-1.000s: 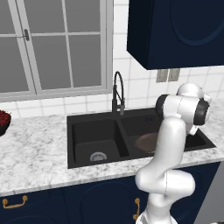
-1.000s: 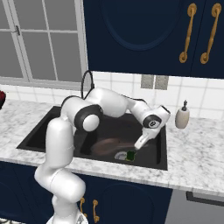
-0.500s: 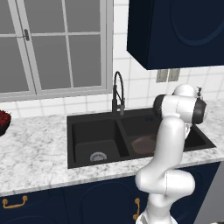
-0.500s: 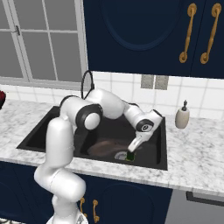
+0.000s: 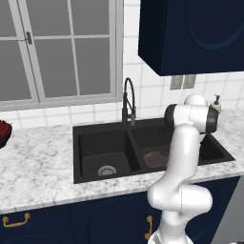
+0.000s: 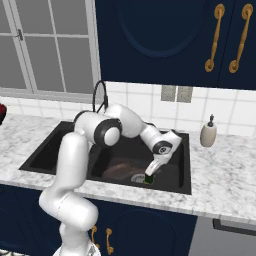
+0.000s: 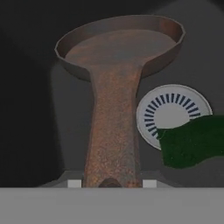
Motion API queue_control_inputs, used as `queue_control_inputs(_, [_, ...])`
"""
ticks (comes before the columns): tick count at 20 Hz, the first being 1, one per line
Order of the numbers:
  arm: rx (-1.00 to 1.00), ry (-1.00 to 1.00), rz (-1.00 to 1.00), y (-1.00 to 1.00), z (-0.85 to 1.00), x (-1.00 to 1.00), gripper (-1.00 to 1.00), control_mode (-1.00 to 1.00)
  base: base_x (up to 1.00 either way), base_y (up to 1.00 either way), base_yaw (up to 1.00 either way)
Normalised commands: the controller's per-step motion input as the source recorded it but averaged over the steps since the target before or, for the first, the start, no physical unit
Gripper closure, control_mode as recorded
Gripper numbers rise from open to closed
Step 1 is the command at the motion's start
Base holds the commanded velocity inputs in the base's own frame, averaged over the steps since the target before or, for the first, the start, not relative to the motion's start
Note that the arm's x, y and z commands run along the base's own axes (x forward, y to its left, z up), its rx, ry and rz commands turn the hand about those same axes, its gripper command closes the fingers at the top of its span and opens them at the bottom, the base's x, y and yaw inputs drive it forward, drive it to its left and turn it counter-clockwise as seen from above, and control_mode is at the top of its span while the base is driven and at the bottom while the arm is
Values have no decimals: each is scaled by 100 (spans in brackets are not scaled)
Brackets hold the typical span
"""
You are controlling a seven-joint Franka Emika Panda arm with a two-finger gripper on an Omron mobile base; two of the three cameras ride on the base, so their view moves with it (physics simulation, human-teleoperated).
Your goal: Pick the pan and sponge and place them into the sink. Then turn on the water.
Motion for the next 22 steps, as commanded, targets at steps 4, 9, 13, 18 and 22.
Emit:
queue_control_inputs(4, [-5,0,0,0,-36,37,100,-100,0,0,0])
queue_control_inputs(9, [-7,-1,0,0,-40,26,100,-100,0,0,0])
queue_control_inputs(13, [-9,0,0,0,-35,20,100,-100,0,0,0])
queue_control_inputs(18, [-14,-1,0,-1,-39,15,100,-100,0,0,0])
queue_control_inputs(22, [-19,0,-1,-5,-56,16,100,-100,0,0,0])
